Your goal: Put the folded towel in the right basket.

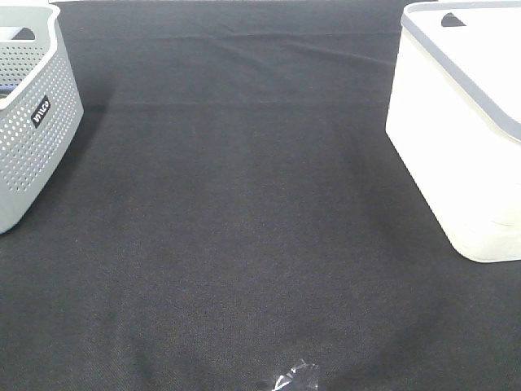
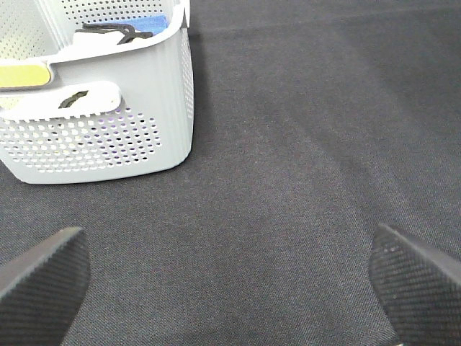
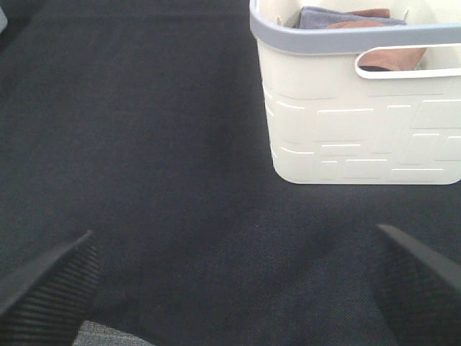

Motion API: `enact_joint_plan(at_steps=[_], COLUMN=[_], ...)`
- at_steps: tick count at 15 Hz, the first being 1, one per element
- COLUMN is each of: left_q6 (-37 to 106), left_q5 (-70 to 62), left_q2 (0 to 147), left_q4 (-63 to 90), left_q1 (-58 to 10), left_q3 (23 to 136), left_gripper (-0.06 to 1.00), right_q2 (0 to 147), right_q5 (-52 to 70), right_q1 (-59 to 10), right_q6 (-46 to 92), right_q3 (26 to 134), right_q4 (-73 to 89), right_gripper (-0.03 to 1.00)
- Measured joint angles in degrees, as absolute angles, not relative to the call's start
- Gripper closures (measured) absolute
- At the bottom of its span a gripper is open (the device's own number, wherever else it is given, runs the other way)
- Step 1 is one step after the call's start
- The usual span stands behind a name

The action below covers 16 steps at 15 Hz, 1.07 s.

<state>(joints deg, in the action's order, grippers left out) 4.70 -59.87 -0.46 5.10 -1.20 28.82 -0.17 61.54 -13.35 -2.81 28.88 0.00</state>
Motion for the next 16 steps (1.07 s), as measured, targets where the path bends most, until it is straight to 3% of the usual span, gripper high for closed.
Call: enact_joint_plan(at_steps=[8, 12, 16], left_q6=[4.7, 4.7, 4.7], left_q5=[-59.9, -59.9, -59.8], left_q2=[-0.5, -0.5, -0.5], left_q4=[5.1, 5.1, 5.1], left_q1=[-1.2, -1.2, -1.2], left_q3=[28.8, 28.8, 28.8], left_gripper=[-0.04, -0.04, -0.04], right_q2=[-0.2, -0.2, -0.2], right_q5=[61.5, 61.5, 61.5], right_q1=[-12.9, -4.0, -3.4], right_q6=[-2.6, -2.6, -2.6], right_q3=[28.9, 28.9, 28.9], right_q4=[0.3, 0.4, 0.4], right_gripper=[0.00, 0.00, 0.00])
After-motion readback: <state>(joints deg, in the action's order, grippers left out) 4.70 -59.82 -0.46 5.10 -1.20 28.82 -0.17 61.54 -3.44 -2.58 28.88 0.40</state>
